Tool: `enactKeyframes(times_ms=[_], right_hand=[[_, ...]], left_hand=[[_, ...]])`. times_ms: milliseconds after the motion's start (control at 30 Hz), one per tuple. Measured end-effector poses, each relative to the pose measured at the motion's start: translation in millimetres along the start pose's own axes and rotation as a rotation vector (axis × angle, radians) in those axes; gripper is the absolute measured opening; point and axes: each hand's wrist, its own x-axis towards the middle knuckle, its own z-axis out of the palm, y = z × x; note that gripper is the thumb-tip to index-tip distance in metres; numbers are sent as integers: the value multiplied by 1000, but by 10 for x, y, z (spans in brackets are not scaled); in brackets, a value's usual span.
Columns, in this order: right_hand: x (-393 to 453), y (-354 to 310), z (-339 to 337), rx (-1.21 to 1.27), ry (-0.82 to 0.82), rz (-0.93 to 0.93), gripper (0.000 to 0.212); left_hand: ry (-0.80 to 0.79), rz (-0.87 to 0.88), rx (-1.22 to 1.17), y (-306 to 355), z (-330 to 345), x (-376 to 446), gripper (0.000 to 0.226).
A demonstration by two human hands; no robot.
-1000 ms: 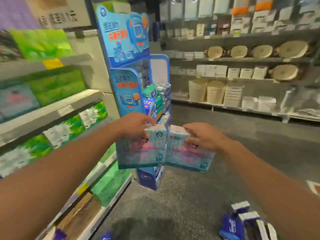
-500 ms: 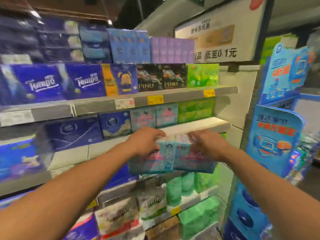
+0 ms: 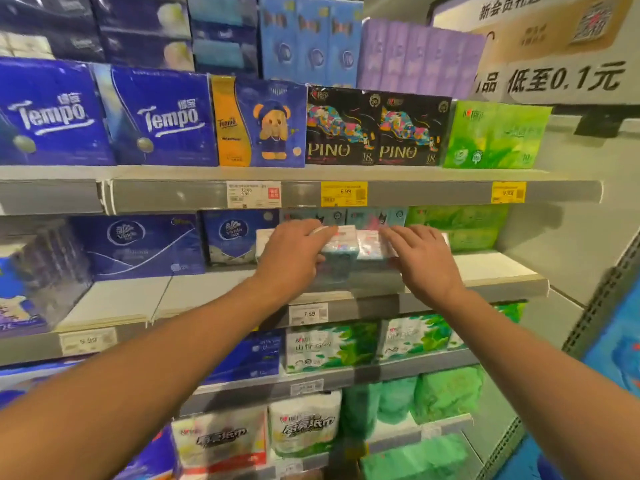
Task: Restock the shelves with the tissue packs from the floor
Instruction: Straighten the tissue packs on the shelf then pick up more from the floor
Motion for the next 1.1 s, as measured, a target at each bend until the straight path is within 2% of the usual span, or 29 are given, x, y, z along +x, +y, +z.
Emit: enactKeyframes(times_ms=[67,167,300,367,433,500,567,667,800,1000,1100], right_hand=[[61,174,180,35,-31,-26,49],[157,405,412,114,-149,-60,55],[358,621,584,67,-258,-45,33],[455,647,611,96,-294,16,40],[575,653,675,94,-326,87,44],[671,642,785,108,-382,112,33],[692,638,886,169,-441,142,32],[701,669,1010,239,-398,135,41],[690,690,987,259,-431,141,37],[642,699,930,285,-204,79,53],[624,688,877,265,-355,114,49]], left_hand=[[-37,-53,35,18,230,120,56],[-118,-110,102,23,540,268,51],[-224,-257,228,81,737,495,27],[-294,-394,320,80,788,613,18],[-334,-515,390,17,873,701,20],[-374,-580,407,-23,958,730,23],[-405,-625,370,-43,1025,726,28],[-376,-670,348,-46,1069,731,34],[-367,-700,430,-19,1126,762,24],[-340,-723,498,9,1272,798,18],[-354,-758,501,11,1307,816,18]])
